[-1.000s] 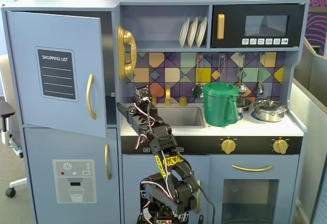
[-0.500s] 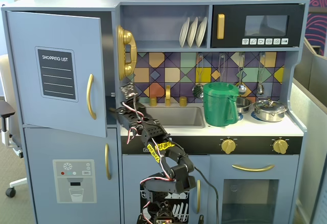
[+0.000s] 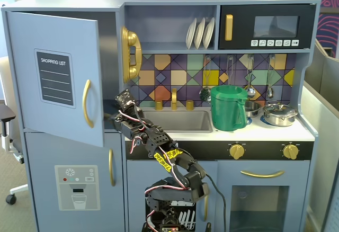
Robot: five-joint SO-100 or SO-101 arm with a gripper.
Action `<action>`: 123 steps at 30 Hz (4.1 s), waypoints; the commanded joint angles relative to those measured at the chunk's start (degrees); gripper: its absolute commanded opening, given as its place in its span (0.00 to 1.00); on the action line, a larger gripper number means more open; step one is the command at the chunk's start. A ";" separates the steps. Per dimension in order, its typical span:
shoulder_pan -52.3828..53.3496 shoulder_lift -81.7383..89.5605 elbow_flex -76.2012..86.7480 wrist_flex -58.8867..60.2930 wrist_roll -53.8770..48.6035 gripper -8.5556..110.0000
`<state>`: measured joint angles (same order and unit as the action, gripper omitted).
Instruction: Open the left cabinet door
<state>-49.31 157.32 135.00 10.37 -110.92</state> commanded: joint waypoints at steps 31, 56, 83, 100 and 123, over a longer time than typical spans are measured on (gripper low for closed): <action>-12.39 -9.14 -4.31 -14.24 -9.58 0.18; 32.34 6.68 -0.53 20.57 10.90 0.17; 47.72 10.63 12.13 62.05 38.50 0.16; 50.19 16.79 29.27 58.01 37.00 0.16; 52.47 24.87 36.83 66.80 21.88 0.15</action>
<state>2.37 180.79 172.00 73.48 -88.51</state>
